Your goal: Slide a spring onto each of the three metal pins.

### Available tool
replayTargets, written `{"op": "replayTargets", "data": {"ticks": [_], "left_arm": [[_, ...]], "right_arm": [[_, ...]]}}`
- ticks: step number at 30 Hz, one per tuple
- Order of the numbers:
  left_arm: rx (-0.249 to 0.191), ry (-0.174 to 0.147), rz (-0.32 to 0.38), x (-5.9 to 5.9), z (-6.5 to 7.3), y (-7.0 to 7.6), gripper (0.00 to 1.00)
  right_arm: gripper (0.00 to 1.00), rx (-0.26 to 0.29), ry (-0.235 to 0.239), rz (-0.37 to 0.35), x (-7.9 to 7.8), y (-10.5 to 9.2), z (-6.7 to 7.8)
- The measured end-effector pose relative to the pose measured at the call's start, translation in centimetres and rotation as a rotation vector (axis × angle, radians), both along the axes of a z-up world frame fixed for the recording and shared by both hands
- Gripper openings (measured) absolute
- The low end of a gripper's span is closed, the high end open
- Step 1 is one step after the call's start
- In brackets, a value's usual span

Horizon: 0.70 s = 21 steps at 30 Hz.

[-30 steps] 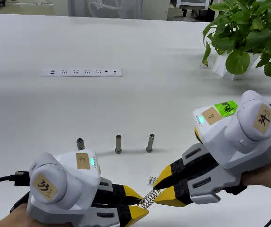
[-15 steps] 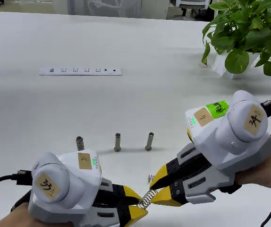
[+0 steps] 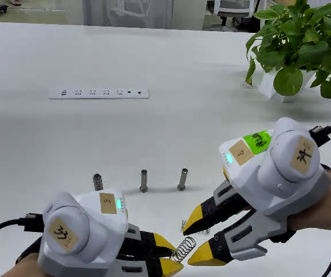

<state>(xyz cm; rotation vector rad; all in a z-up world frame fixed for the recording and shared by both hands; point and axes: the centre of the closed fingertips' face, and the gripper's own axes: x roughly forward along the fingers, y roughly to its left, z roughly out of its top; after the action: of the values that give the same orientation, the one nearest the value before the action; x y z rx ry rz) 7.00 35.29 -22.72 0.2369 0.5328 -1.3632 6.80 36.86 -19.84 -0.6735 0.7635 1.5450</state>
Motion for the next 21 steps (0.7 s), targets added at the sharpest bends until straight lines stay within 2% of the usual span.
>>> {"op": "replayTargets", "data": {"ticks": [8,21], "left_arm": [[0.007,0.001,-0.012,-0.3,-0.2,-0.2,0.09],[-0.003,-0.003,-0.009,-0.3,0.0,-0.4,0.09]], "right_arm": [[0.18,-0.044,0.018,0.042,-0.3,0.4,-1.2],[0.14,-0.065,0.035,0.058,-0.7,0.5,-1.6]]}}
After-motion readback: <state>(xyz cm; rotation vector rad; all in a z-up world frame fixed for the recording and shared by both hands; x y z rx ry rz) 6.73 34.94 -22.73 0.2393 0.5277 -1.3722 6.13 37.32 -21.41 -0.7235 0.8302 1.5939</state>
